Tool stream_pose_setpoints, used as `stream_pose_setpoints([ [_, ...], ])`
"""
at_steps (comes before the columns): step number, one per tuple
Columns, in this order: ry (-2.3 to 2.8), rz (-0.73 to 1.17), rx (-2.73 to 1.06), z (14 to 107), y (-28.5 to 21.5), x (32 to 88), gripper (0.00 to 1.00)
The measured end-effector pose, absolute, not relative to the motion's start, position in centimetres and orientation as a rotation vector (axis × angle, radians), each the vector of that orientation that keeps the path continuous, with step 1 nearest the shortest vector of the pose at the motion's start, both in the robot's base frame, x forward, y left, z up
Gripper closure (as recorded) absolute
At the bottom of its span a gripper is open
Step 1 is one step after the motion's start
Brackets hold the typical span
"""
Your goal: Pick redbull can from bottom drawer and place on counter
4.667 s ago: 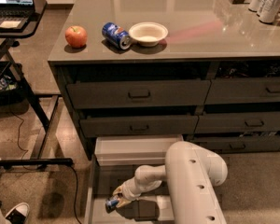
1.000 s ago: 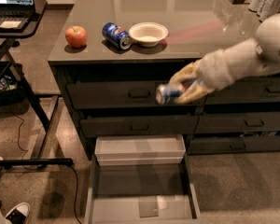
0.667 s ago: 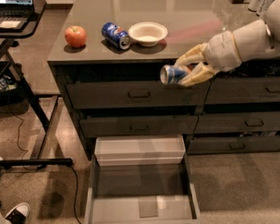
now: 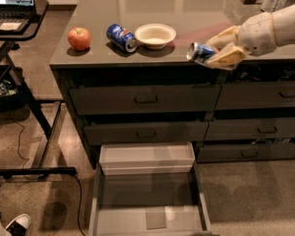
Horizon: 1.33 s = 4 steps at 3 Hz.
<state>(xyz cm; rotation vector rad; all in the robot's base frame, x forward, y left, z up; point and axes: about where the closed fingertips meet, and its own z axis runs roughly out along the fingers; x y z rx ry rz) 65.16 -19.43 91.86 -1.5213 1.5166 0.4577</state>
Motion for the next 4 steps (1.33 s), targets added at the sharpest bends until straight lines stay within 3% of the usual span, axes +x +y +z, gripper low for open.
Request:
stream_pose_setpoints([
  [2, 1.531, 0.458, -1.504, 91.5, -19.7, 65.0, 1.0],
  [4, 1.798, 0.318, -1.289, 90.4, -17.3, 69.9, 1.0],
])
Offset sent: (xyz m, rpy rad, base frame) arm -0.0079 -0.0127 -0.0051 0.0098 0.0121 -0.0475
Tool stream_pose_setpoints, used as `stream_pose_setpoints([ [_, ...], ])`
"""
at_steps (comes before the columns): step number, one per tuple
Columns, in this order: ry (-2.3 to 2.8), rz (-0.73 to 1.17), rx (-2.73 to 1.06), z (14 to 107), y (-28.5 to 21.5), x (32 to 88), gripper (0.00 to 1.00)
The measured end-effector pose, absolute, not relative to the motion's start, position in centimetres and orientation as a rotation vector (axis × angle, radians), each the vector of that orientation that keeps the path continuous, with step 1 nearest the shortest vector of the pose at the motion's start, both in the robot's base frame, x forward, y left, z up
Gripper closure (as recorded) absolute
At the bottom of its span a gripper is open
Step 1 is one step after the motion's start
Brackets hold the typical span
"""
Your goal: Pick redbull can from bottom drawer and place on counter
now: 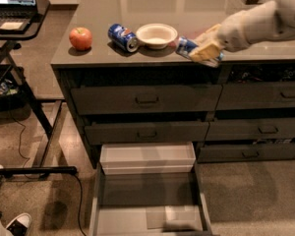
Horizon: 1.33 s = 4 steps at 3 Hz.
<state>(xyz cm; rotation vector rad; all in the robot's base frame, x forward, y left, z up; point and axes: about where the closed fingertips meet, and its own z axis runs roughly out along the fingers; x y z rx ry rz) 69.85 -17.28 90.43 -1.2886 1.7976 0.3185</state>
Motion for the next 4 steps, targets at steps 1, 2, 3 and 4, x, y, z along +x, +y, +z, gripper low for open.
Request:
stream_pose_setpoints([
  [1, 1.934, 0.174, -1.111, 89.0, -17.8, 74.2, 1.0],
  [2, 2.001, 0.037, -0.906, 88.8, -20.4, 78.8, 1.0],
  [3, 2.042, -0.053, -0.71, 89.5, -23.4, 82.1, 1.0],
  [4, 2.07, -0.059, -0.585, 89.5, -24.3, 84.6, 1.0],
])
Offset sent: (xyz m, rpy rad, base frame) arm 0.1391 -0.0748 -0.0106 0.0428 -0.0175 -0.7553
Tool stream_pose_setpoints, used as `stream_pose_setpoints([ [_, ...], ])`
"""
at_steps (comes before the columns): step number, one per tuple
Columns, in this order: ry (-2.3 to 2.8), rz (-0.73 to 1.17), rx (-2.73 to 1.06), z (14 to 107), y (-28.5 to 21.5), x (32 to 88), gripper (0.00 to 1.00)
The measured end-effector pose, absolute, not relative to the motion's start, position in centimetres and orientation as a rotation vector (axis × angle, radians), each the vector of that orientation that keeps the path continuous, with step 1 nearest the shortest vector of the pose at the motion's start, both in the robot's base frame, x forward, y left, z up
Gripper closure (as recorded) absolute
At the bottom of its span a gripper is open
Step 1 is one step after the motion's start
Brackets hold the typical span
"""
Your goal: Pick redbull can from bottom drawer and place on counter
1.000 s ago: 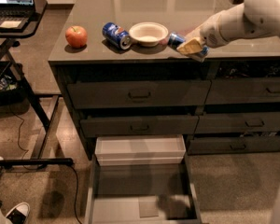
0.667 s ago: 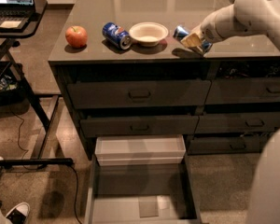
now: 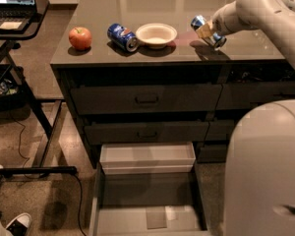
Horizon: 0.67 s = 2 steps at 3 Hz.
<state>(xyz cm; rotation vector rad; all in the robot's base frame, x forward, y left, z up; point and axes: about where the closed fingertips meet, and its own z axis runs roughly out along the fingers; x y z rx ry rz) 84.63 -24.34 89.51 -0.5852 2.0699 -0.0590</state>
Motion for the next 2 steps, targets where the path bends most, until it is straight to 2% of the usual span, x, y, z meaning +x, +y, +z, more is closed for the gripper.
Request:
stream_pose_setpoints([
  [1, 2.097, -0.001, -0.542, 88.3, -23.6, 86.3, 0.81],
  [2, 2.108, 0.078, -0.538, 87.2, -22.6, 87.2, 0.58],
])
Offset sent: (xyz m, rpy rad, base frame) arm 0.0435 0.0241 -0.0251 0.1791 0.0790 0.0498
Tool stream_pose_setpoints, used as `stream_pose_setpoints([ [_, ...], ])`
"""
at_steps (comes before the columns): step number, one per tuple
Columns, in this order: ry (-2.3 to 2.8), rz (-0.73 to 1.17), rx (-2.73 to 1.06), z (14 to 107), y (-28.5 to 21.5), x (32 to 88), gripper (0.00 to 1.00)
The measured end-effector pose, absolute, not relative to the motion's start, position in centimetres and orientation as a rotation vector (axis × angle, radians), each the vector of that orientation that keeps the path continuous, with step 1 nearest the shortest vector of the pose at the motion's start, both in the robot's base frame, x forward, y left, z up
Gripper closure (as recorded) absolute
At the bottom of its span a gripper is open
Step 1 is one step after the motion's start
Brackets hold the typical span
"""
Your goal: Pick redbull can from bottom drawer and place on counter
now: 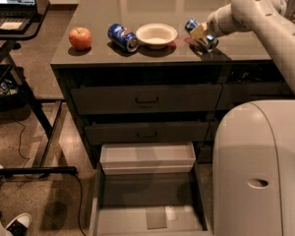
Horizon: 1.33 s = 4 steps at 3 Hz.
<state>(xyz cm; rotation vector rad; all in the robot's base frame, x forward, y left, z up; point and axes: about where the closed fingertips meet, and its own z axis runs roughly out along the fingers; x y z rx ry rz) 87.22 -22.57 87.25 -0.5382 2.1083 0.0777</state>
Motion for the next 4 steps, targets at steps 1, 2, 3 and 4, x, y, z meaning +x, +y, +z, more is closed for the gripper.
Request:
stream_pose_setpoints([
  [1, 2.094, 0.141, -0.557, 86.97, -21.7, 87.76, 0.34],
  [2, 2.089, 0.142, -0.558, 87.2, -21.6, 87.87, 0.11],
  [3, 2.089, 0.142, -0.558, 87.2, -21.59, 87.87, 0.0],
  [4, 2.089, 0.142, -0.558, 87.2, -21.59, 87.87, 0.0],
])
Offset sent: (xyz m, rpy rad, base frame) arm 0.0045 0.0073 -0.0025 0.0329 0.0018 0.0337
